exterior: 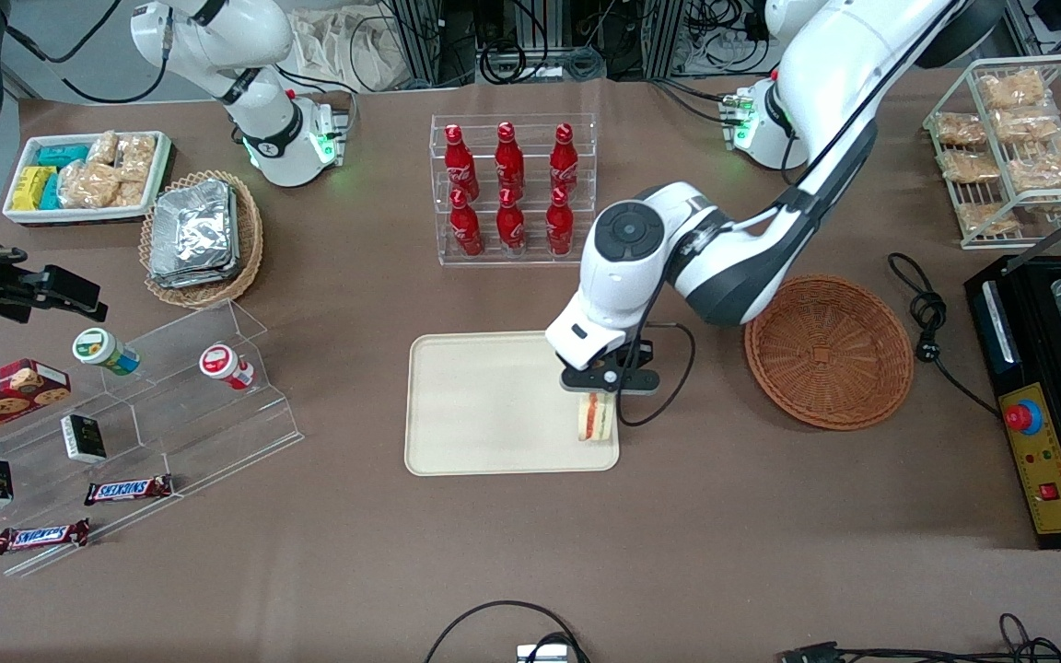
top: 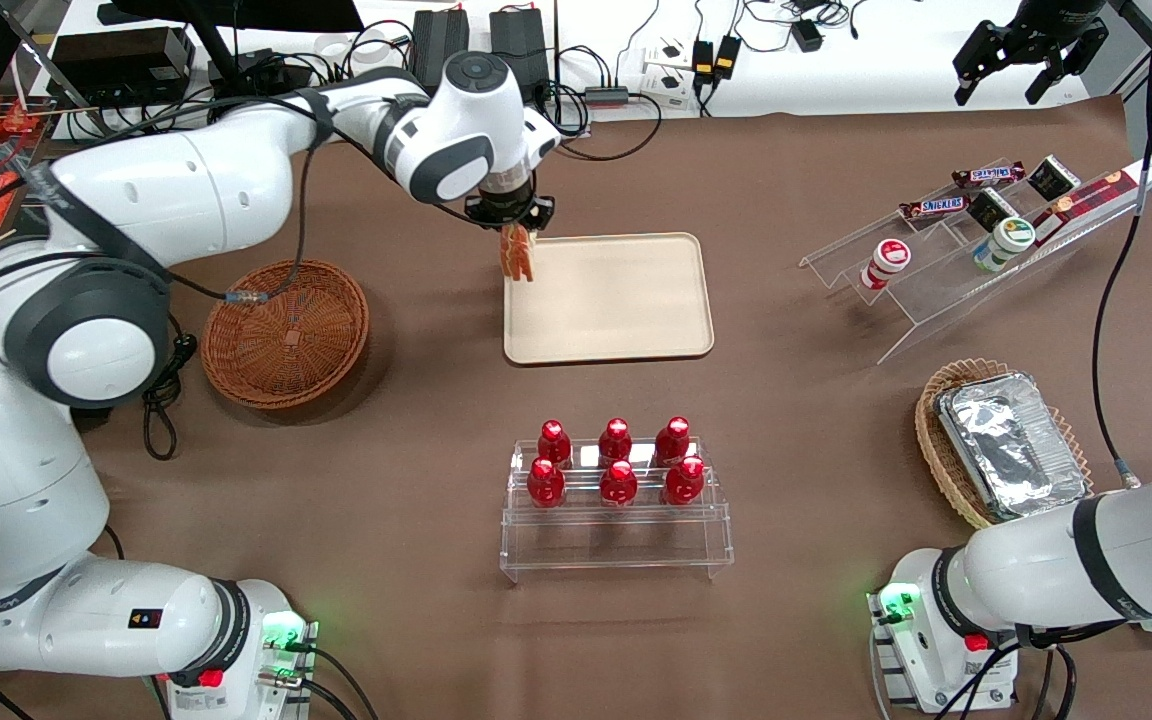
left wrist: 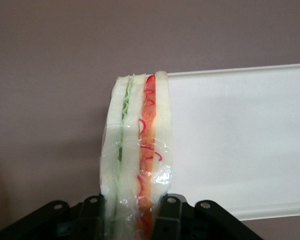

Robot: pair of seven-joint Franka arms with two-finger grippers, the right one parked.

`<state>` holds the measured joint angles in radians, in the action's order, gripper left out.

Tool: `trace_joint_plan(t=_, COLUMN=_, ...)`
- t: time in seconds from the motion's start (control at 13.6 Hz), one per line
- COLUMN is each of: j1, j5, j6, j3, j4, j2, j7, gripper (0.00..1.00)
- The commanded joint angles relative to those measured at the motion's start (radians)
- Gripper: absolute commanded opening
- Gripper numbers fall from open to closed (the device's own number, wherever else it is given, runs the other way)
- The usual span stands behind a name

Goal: Place sandwich from basket to tray
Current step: 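Carry the sandwich with the left gripper over the cream tray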

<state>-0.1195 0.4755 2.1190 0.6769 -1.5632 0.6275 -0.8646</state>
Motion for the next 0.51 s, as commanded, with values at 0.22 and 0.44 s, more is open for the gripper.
trace_joint_plan(t=0.22, j1=-0.035, j5=0.035, j6=0.021, j3=0.001, j4=0.055, j2=0.146, j7=-0.016, gripper=0.34)
trace_joint_plan(t=0.44, j1=-0.043, j5=0.037, j6=0.029, j3=0.001, j4=0.055, j2=0.179, j7=-0.033, gripper=0.34)
